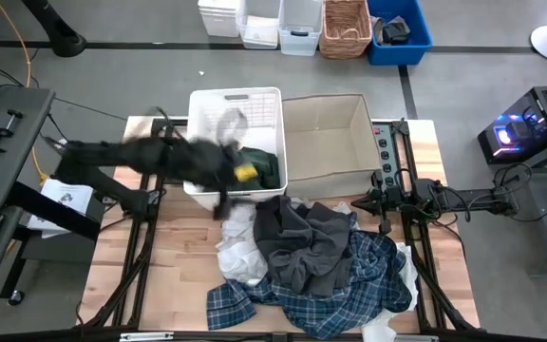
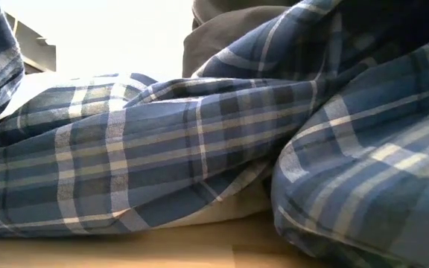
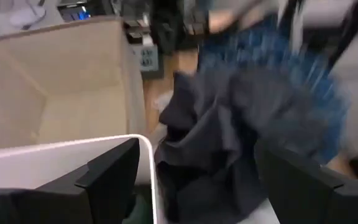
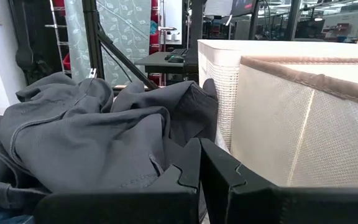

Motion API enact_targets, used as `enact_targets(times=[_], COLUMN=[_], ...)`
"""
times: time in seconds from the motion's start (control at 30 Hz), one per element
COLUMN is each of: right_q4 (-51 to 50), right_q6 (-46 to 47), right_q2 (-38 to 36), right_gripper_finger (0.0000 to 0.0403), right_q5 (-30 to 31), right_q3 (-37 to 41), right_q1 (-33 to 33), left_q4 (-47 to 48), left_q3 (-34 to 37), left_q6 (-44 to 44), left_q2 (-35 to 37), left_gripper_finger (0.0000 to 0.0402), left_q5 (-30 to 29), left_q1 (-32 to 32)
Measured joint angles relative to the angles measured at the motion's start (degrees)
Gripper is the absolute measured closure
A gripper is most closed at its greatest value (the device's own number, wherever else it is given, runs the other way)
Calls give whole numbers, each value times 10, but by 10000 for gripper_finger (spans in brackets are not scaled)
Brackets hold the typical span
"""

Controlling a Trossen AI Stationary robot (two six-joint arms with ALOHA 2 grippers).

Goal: Sort clothes
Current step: Put the gray shorts into the white bin

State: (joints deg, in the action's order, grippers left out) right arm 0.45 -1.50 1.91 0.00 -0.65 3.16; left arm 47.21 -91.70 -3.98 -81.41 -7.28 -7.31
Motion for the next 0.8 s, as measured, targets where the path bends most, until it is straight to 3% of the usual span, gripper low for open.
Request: enact_targets(times=[0.07, 0.2, 0.37, 0.43, 0.57, 0.8], right_q4=[0, 0, 0, 0, 0, 0], right_q6=[0, 0, 0, 0, 0, 0], right_q2=[0, 0, 0, 0, 0, 0], right_gripper_finger=[402, 402, 402, 402, 402, 402], right_q5=[0, 0, 0, 0, 0, 0], right_q3=[0, 0, 0, 0, 0, 0], right_q1=[0, 0, 0, 0, 0, 0], left_q4=[-23, -123, -200, -222, -242, -245], left_q3=[1, -1, -21, -23, -24, -26], left_q6=[-44, -93, -30, -15, 9, 53], left_q2=[-43, -132, -231, -259, -310, -401], left_gripper_finger=[97, 97, 96, 96, 96, 97], left_q5=[-24, -6, 73, 78, 73, 3], left_q1=[-30, -59, -59, -58, -59, -58])
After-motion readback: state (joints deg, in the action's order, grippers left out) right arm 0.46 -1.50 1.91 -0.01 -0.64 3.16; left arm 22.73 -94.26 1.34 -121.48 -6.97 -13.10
